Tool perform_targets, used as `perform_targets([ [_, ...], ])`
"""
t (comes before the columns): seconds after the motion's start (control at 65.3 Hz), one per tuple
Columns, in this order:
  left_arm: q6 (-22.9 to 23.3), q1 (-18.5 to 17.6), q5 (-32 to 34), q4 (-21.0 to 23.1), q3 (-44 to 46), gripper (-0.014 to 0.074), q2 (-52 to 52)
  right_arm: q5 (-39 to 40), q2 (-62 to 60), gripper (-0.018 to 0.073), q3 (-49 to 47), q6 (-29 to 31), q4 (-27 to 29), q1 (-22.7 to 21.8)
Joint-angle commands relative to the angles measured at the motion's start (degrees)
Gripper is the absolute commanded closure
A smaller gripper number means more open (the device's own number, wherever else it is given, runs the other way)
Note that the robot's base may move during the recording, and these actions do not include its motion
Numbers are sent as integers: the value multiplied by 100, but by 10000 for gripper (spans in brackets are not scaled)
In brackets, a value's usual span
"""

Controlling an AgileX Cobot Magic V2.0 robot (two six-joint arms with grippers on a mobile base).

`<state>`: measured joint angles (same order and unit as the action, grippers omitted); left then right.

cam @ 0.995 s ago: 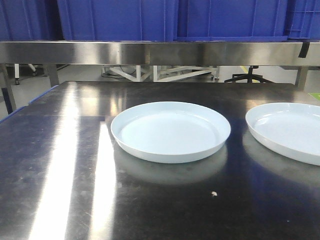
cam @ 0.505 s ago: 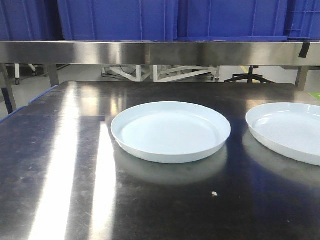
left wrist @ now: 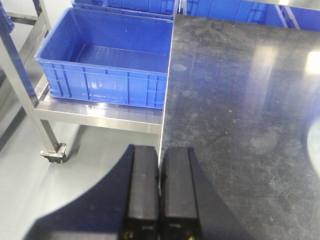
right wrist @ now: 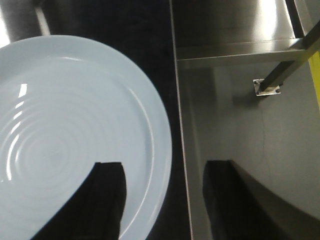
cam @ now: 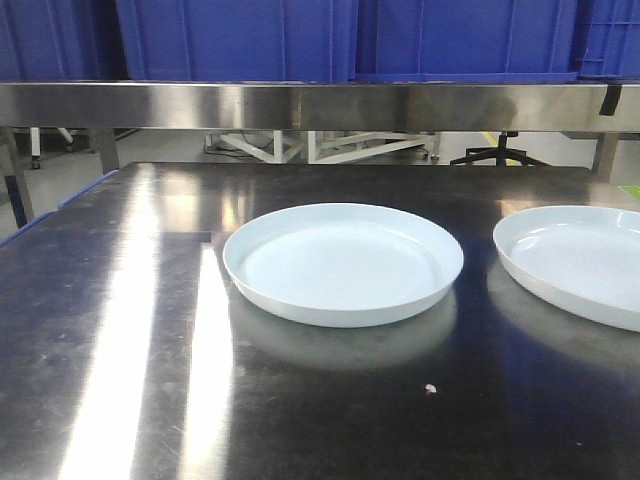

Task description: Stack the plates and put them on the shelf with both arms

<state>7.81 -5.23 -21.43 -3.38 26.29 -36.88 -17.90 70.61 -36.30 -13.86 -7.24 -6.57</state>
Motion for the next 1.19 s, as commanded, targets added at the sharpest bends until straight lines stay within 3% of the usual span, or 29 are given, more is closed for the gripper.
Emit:
perform_targets([
  [0.0,32,-53,429,-3,162,511,11,387,191,94,-362,32,-57,-87],
  [0.628,32,-53,429,-3,162,511,11,390,1539,101,-931,32,-52,-87],
  [0.705,32,-53,429,-3,162,511,11,405,1565,187,-931,32,-52,-87],
  [0.842,32,-53,429,-3,162,511,11,380,1515,531,-1019,32,-155,-87],
  [0.904,32,-53,429,-3,162,511,11,348,1432,480,-1162,32,-256,-87],
  [1.179,32,-53,429,-3,162,511,11,-204,719,511,-2184,32,-389,39],
])
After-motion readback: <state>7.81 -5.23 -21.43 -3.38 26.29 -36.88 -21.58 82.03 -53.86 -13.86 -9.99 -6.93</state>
